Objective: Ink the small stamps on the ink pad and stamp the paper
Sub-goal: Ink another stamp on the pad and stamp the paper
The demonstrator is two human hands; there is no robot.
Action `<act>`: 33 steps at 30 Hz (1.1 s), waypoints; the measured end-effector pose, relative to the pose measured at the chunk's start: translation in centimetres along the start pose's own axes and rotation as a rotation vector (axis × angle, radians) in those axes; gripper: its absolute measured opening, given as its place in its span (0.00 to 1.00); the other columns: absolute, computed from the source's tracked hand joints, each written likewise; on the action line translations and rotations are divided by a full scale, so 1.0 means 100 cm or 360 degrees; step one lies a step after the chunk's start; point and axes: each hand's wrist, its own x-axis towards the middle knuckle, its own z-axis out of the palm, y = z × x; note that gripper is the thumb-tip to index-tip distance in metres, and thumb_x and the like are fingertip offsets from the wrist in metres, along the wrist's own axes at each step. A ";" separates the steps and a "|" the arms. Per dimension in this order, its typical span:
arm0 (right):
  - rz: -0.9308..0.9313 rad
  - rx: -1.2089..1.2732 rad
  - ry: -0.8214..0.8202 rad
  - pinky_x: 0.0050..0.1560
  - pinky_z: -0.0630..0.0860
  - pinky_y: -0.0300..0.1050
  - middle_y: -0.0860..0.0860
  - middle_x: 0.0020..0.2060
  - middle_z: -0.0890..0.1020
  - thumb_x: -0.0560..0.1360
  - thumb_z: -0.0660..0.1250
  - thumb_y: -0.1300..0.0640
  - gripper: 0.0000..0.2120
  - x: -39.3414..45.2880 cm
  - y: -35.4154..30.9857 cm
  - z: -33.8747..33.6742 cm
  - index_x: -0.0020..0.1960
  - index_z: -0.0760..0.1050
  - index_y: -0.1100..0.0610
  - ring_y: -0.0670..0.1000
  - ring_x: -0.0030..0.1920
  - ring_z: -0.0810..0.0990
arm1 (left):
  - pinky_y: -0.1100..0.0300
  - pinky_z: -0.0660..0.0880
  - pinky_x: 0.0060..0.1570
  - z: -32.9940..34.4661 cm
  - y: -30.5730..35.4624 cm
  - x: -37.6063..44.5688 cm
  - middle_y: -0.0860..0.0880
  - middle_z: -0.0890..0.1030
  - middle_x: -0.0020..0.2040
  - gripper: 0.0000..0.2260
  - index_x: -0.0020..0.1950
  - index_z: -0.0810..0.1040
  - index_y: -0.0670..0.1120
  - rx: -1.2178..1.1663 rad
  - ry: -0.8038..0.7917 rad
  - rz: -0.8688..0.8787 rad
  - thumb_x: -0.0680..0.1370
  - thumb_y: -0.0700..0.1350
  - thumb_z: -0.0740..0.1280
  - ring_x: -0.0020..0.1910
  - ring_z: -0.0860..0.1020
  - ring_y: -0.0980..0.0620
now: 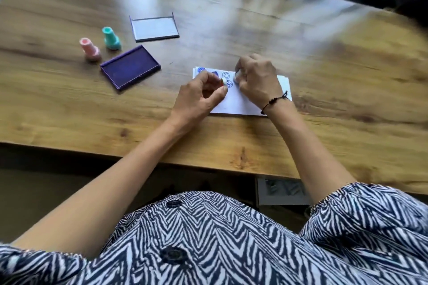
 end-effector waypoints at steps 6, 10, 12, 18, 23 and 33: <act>-0.0014 -0.0146 -0.0094 0.38 0.71 0.49 0.62 0.44 0.78 0.70 0.59 0.66 0.08 0.007 -0.005 -0.001 0.44 0.76 0.61 0.65 0.43 0.77 | 0.57 0.78 0.50 -0.002 0.003 -0.001 0.42 0.83 0.46 0.07 0.48 0.74 0.44 -0.0041 -0.0019 -0.0016 0.73 0.44 0.68 0.47 0.82 0.48; -0.0049 -0.0228 -0.0116 0.36 0.64 0.47 0.61 0.44 0.76 0.70 0.59 0.66 0.07 0.005 -0.006 0.002 0.44 0.74 0.59 0.65 0.42 0.77 | 0.48 0.77 0.56 -0.002 0.002 -0.001 0.40 0.83 0.48 0.05 0.46 0.74 0.46 -0.0121 -0.0032 -0.0060 0.73 0.43 0.68 0.49 0.81 0.46; -0.0035 -0.0227 -0.0101 0.36 0.64 0.47 0.60 0.44 0.76 0.70 0.59 0.65 0.07 0.005 -0.006 0.003 0.44 0.74 0.58 0.64 0.43 0.77 | 0.47 0.77 0.56 -0.002 0.002 -0.001 0.40 0.83 0.48 0.05 0.46 0.74 0.46 -0.0113 -0.0032 -0.0059 0.73 0.43 0.68 0.50 0.81 0.47; 0.0014 -0.0226 -0.0097 0.37 0.64 0.47 0.58 0.43 0.76 0.69 0.60 0.65 0.07 0.007 -0.005 0.002 0.43 0.74 0.57 0.63 0.42 0.77 | 0.45 0.77 0.56 -0.002 0.002 -0.002 0.39 0.83 0.47 0.06 0.46 0.74 0.46 -0.0137 -0.0041 -0.0053 0.73 0.44 0.68 0.49 0.81 0.46; 0.0010 -0.0208 -0.0092 0.36 0.64 0.46 0.59 0.43 0.76 0.70 0.59 0.66 0.07 0.007 -0.004 0.005 0.44 0.73 0.58 0.63 0.41 0.77 | 0.46 0.77 0.55 -0.003 0.003 -0.003 0.40 0.83 0.47 0.06 0.47 0.74 0.44 -0.0111 -0.0046 -0.0021 0.73 0.43 0.68 0.49 0.82 0.47; 0.0150 0.0154 -0.0052 0.35 0.75 0.49 0.58 0.43 0.82 0.71 0.59 0.65 0.09 0.000 -0.004 -0.021 0.44 0.77 0.58 0.61 0.40 0.81 | 0.58 0.78 0.50 -0.001 0.002 -0.004 0.42 0.83 0.46 0.07 0.48 0.75 0.44 -0.0019 -0.0028 0.0066 0.72 0.43 0.69 0.47 0.82 0.49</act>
